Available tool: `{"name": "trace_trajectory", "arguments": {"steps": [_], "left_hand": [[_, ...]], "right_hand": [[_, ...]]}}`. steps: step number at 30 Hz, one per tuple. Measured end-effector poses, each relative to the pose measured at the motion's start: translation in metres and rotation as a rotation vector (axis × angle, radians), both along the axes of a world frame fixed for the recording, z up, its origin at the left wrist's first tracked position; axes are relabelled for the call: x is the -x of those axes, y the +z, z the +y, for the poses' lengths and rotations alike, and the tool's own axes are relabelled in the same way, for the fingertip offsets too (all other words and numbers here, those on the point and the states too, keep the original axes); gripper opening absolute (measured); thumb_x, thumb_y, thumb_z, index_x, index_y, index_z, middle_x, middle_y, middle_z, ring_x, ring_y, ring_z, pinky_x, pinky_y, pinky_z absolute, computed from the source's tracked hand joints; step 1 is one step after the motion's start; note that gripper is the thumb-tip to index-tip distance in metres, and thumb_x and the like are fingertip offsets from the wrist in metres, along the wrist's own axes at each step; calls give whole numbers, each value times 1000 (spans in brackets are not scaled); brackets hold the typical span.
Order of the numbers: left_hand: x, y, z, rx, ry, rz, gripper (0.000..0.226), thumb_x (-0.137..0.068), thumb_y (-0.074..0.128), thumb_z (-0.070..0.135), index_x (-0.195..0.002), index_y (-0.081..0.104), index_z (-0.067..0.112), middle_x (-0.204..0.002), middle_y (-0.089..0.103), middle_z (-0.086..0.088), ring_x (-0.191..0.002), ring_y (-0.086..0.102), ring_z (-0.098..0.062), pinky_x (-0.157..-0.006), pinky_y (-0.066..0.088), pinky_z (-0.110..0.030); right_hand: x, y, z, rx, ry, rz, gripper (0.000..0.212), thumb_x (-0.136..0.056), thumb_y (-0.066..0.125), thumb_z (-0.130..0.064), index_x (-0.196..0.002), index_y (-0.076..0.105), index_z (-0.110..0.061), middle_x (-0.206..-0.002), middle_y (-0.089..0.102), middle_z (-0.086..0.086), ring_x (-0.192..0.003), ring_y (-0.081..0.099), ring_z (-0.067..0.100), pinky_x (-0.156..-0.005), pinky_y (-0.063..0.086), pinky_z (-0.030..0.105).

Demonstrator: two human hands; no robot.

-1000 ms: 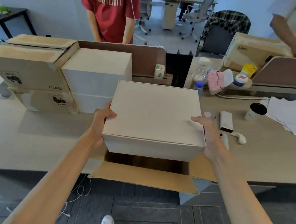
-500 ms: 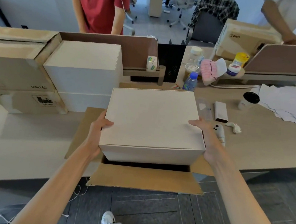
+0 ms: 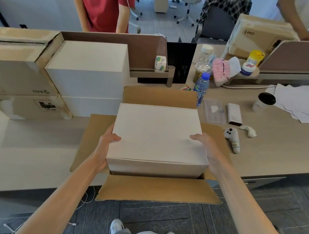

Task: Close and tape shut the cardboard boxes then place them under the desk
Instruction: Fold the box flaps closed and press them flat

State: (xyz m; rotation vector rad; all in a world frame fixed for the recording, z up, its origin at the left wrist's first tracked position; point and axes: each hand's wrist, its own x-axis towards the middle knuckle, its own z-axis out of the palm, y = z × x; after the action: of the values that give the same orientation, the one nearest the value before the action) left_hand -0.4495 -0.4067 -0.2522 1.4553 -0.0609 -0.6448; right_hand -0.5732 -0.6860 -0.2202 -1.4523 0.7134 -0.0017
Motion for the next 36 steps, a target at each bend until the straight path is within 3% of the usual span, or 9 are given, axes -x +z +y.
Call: {"name": "trace_trajectory", "arguments": {"steps": [3,5,7,11,15,19,21,25,36], "left_hand": [[-4,-11,-1,-120,-110,-10,71,-70,50,13,-139,44,30,-126,64,0,-116,60,-28,-96,48,-49],[-8,-17,-5,-246,-185,-46,73,-74,48,6,-143,40,29,-141,52,2,-132,46,-25,-106,39,-44],[-11,-18,-10,-362,-181,-49,74,-82,46,0,-151,29,23,-154,31,5,-140,29,-17,-110,27,-31],[-14,-17,-17,-482,-136,-105,65,-91,41,4,-151,28,24,-150,36,5,-113,48,-8,-85,41,-23],[-12,-19,-10,-511,-88,-269,50,-95,39,4,-140,48,25,-141,50,4,-133,44,-14,-111,35,-32],[-15,-17,3,-557,-61,-376,42,-94,51,17,-135,53,18,-133,56,1,-125,48,-13,-104,35,-26],[-22,-21,15,-781,-30,-462,43,-96,46,14,-138,51,22,-136,55,-1,-125,49,-20,-99,38,-29],[-43,-27,36,-945,36,-392,52,-96,43,20,-147,36,15,-147,40,-11,-137,34,-30,-111,31,-45],[-72,8,57,-933,93,-292,61,-95,42,27,-151,20,18,-141,48,-12,-126,47,-34,-97,39,-42]], "right_hand": [[6,-20,-3,-29,-14,51,76,-53,71,-58,-119,62,-20,-131,59,-2,-121,52,20,-105,39,42],[7,-31,-9,-40,13,58,83,-56,69,-58,-129,58,-20,-140,54,-4,-129,47,17,-110,36,40],[6,-33,-11,1,24,76,80,-66,70,-53,-136,53,-18,-143,50,-4,-132,44,16,-112,35,39],[6,-40,-13,94,7,98,61,-89,65,-40,-143,46,-19,-143,46,-5,-134,42,17,-114,35,42],[11,-44,-15,232,-13,93,46,-94,59,-32,-138,53,-20,-139,55,-4,-128,50,15,-111,40,43],[18,-43,-25,347,-88,67,30,-97,56,-26,-126,63,-23,-125,63,-7,-118,56,12,-105,45,37],[21,-41,-32,390,-131,84,35,-98,55,-27,-132,59,-21,-128,59,-7,-119,52,11,-101,41,30],[30,-40,-42,427,-171,193,68,-93,54,-52,-150,35,-22,-153,39,-2,-140,37,22,-114,32,44],[43,-11,-53,769,-66,231,49,-98,53,-31,-142,44,-13,-142,49,10,-134,40,28,-105,35,41]]}}
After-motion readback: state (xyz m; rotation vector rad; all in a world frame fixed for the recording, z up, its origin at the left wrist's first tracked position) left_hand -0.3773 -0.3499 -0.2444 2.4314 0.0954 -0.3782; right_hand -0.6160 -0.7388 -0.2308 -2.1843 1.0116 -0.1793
